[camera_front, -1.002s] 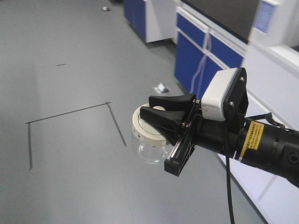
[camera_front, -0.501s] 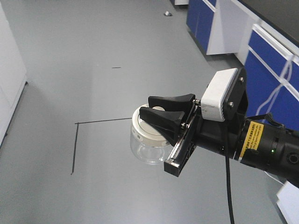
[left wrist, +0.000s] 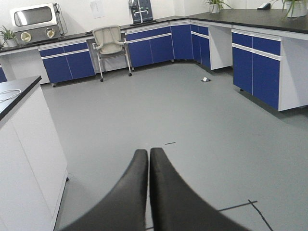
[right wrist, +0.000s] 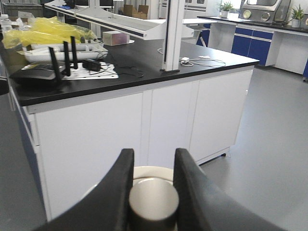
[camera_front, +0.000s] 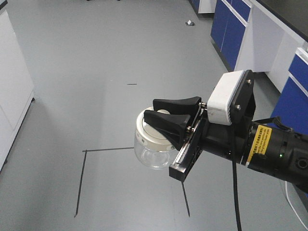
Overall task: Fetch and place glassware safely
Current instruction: 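Drive the base away from the cabinet holding the jar in the right gripper, then drive across the lab toward the blue cabinets carrying the jar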
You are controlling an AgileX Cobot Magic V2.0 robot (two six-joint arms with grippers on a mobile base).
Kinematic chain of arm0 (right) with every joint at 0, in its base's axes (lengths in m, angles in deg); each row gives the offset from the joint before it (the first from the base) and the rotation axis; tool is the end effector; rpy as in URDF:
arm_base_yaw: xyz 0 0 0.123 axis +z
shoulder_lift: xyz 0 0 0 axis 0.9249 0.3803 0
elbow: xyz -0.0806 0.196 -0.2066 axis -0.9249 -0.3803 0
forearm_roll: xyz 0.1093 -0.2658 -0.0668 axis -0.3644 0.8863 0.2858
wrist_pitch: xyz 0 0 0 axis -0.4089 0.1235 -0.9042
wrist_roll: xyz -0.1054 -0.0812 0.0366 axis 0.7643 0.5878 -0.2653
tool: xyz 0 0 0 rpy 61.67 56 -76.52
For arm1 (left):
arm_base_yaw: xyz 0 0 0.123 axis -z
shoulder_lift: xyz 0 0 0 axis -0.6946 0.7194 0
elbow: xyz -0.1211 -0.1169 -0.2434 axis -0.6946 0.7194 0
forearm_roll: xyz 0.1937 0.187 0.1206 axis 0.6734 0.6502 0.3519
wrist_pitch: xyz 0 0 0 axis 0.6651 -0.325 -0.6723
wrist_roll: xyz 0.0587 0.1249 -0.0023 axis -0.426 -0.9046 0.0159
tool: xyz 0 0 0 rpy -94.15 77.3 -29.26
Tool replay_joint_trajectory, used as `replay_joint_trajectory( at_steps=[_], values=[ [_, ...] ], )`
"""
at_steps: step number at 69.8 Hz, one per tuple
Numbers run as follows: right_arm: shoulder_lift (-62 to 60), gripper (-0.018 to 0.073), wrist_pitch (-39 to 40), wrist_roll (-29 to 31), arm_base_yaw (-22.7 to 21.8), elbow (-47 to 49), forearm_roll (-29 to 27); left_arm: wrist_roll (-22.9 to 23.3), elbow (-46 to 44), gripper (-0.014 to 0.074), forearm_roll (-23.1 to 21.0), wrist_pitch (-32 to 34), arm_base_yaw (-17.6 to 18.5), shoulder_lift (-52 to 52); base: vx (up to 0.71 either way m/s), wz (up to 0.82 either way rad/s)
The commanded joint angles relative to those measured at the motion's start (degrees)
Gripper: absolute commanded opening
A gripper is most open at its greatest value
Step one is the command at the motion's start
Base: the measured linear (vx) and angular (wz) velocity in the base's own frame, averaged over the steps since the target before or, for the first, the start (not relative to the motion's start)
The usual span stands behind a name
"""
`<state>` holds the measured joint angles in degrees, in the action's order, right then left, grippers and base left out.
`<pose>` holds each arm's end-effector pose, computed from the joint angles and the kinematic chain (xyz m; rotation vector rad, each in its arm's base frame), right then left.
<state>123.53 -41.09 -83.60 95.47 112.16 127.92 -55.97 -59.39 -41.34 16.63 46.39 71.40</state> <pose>0.2575 0.2190 0.2832 -0.8878 1.4326 0.7524 0.1416 -0.0034 0.2562 0.0997 1.6439 0.0562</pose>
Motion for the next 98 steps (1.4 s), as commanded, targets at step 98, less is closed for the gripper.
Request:
replay_joint_trajectory(
  at_steps=[98],
  values=[
    [-1.70,-0.0004,3.80,0.14,-0.12,1.83,-2.64,0.22,-1.67,-0.0007,-0.17,4.08,0.25,0.82,0.46,0.07]
  ],
)
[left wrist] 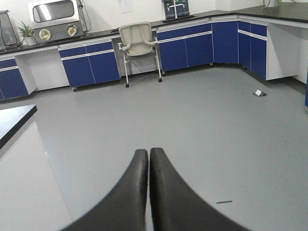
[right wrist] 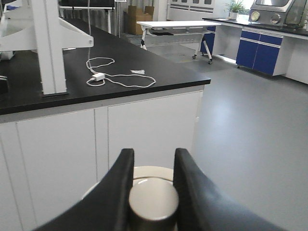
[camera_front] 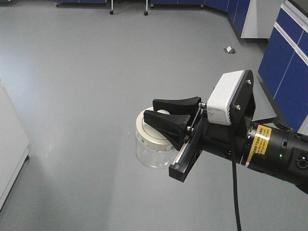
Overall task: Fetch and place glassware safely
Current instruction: 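Drive across the lab toward the blue cabinets carrying the jar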
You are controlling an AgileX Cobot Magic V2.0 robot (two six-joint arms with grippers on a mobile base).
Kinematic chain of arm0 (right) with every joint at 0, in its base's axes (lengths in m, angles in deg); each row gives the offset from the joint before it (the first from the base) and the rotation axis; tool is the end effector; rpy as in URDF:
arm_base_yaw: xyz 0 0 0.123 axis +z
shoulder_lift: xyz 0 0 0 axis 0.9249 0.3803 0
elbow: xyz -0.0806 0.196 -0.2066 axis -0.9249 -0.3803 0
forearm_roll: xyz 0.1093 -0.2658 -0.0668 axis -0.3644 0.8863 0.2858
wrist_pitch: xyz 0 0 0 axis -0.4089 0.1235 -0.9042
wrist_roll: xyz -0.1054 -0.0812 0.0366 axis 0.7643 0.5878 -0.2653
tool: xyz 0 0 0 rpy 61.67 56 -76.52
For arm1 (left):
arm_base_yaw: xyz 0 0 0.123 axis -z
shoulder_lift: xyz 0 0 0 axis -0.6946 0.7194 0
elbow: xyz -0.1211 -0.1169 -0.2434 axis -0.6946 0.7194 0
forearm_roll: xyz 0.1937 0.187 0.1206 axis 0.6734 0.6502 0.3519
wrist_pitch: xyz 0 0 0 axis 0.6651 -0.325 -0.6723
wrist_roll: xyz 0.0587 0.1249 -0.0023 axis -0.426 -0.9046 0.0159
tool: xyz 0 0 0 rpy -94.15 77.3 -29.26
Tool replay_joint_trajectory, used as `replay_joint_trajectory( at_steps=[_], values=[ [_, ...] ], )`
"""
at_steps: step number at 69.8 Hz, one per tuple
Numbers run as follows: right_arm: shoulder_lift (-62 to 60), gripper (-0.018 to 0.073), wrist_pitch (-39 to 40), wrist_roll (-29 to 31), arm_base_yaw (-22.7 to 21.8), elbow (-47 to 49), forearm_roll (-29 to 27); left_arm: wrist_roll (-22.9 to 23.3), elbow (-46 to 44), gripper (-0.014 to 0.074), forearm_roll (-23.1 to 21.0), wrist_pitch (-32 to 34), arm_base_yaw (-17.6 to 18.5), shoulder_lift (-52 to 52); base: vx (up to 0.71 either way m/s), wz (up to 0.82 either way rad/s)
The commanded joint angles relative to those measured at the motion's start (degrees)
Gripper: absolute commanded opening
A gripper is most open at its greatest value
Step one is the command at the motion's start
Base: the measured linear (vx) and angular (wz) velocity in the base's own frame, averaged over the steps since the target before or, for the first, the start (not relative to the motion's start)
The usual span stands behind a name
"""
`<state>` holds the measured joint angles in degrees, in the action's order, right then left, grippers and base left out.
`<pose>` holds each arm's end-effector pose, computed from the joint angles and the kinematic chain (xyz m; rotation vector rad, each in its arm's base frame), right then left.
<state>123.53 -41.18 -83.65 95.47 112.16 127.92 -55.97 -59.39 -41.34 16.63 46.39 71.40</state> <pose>0.2576 0.2189 0.2831 -0.8869 1.4344 0.7518 0.1416 -0.0034 0.2562 0.0997 1.6439 0.0562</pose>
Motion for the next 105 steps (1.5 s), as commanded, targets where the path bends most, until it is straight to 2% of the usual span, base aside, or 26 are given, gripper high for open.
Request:
replay_joint_trajectory(
  at_steps=[1,105],
  values=[
    [-1.70,-0.0004,3.96,0.19,-0.12,1.83,-2.64,0.22,-1.67,-0.0007,-0.17,4.08,0.25,0.82,0.53,0.01],
    [-1.70,-0.0004,3.87,0.19,-0.12,1.83,-2.64,0.22,-1.67,-0.0007,-0.17,4.08,0.25,0.82,0.55,0.00]
  ],
)
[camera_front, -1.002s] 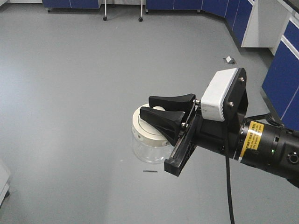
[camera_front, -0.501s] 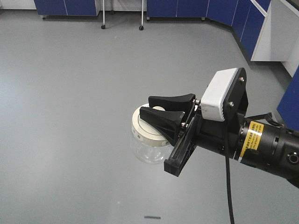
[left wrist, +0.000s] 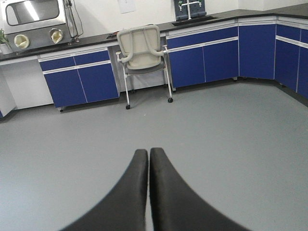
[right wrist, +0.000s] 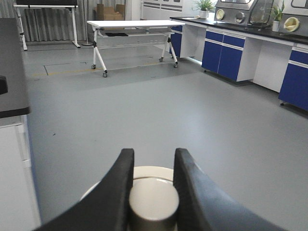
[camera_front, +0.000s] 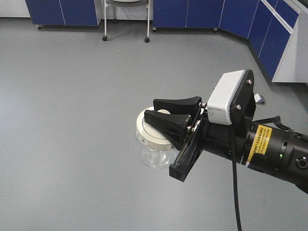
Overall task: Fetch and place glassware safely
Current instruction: 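Drive across the lab toward the blue cabinets carrying the jar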
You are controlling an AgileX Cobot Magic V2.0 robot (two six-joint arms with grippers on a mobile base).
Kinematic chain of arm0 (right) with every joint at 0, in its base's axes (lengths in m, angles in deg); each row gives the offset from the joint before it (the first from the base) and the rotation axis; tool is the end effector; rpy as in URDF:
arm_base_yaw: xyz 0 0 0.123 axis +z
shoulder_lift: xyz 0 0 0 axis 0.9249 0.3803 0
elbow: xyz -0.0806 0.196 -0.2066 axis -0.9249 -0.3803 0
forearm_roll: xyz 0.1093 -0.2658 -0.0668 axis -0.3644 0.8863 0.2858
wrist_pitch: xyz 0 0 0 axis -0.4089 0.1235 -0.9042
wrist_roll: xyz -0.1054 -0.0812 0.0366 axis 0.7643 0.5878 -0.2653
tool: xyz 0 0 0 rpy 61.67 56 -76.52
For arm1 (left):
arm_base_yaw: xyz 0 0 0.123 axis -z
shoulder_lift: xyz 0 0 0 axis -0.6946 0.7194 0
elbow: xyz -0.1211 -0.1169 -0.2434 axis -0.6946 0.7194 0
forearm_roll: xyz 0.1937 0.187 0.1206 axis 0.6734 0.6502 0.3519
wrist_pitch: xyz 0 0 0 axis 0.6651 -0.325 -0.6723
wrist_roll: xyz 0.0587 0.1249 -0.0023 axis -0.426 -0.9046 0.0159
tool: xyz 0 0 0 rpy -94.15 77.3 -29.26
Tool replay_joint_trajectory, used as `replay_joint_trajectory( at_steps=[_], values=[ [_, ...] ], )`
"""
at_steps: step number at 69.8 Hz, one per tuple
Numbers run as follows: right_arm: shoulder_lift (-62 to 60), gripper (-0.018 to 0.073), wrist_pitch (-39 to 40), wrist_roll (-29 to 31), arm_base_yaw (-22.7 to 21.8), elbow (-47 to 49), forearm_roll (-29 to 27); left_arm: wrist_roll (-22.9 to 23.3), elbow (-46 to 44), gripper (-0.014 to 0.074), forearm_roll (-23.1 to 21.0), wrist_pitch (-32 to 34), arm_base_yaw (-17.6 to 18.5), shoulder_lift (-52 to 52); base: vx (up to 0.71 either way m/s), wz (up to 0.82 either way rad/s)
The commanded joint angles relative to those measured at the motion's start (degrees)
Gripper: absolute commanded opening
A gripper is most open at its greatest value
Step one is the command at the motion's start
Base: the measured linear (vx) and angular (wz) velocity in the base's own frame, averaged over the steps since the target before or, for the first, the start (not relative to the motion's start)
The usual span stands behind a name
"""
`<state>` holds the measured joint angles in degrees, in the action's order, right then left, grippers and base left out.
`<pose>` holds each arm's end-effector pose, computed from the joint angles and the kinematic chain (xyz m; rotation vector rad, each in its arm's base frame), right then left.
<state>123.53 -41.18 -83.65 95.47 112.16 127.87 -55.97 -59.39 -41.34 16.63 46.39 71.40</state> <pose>0.2577 0.2189 0.2831 -0.8860 1.4345 0.7522 0.1416 -0.0034 0.2562 0.0997 1.6439 0.0562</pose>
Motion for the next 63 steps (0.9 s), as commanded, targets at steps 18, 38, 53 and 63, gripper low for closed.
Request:
replay_joint_trajectory(
  at_steps=[18,38,53,63],
  values=[
    [-1.70,-0.0004,3.87,0.19,-0.12,1.83,-2.59,0.22,-1.67,-0.0007,-0.17,4.08,0.25,0.82,0.55,-0.02],
    [-1.70,-0.0004,3.87,0.19,-0.12,1.83,-2.59,0.22,-1.67,-0.0007,-0.17,4.08,0.25,0.82,0.54,-0.04],
    [-1.70,-0.0004,3.87,0.19,-0.12,1.83,-2.59,0.22,-1.67,-0.0007,-0.17,4.08,0.25,0.82,0.54,-0.02],
    [-1.70,-0.0004,3.88,0.19,-0.12,1.83,-2.59,0.22,-1.67,-0.0007,-0.17,4.08,0.25,0.82,0.55,0.01]
  ],
)
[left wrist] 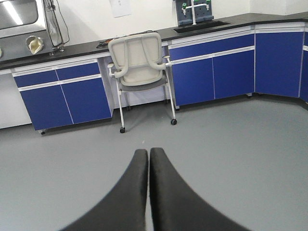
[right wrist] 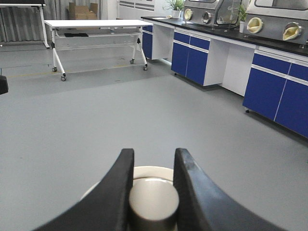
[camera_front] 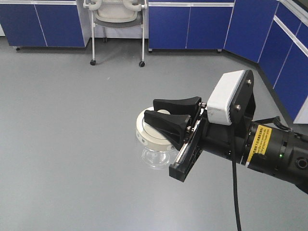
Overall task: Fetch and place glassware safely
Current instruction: 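Drive across the lab toward the blue cabinets carrying the jar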
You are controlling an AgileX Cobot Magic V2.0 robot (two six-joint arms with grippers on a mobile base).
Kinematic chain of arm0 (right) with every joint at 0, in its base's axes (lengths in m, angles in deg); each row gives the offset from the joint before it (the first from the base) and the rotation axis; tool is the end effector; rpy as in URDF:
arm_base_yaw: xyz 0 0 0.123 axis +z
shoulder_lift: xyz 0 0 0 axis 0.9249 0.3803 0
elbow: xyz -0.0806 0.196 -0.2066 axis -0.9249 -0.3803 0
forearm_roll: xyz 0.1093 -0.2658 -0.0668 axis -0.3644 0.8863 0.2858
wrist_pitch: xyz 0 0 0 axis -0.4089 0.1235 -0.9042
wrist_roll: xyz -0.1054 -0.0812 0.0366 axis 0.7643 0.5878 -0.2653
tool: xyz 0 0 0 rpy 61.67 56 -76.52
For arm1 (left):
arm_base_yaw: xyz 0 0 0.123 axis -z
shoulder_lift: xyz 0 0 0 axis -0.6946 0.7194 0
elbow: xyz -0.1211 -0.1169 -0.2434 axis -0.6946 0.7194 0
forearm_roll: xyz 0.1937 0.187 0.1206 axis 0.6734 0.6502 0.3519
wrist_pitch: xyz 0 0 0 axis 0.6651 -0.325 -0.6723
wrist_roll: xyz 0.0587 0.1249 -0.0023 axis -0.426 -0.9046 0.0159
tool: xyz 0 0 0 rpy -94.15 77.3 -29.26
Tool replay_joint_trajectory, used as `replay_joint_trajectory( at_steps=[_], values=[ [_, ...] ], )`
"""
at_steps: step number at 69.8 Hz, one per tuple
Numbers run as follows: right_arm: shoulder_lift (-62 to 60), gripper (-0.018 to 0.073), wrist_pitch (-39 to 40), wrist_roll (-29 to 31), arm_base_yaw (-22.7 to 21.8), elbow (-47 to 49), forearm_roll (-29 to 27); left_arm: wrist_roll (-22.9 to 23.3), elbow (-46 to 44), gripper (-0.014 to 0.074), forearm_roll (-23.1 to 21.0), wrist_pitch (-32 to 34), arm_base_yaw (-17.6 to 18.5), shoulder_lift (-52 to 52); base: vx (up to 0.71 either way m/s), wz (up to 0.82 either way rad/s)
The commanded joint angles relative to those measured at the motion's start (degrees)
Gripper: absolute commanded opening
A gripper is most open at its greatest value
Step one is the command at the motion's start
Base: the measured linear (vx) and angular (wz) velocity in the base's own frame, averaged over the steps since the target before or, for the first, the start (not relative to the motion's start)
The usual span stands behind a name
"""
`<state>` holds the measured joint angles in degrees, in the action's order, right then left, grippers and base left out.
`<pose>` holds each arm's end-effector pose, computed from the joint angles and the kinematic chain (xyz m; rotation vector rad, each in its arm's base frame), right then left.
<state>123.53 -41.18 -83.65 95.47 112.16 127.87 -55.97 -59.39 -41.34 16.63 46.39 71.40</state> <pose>0.2577 0.2189 0.2831 -0.8860 1.4345 0.7522 0.1416 -0.0034 0.2562 0.0997 1.6439 0.0562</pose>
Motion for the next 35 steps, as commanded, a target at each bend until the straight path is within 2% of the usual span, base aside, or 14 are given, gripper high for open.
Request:
replay_joint_trajectory(
  at_steps=[1,35],
  values=[
    [-1.70,-0.0004,3.88,0.19,-0.12,1.83,-2.59,0.22,-1.67,-0.0007,-0.17,4.08,0.25,0.82,0.54,0.01],
    [-1.70,-0.0004,3.96,0.19,-0.12,1.83,-2.59,0.22,-1.67,-0.0007,-0.17,4.08,0.25,0.82,0.52,-0.01]
  ],
)
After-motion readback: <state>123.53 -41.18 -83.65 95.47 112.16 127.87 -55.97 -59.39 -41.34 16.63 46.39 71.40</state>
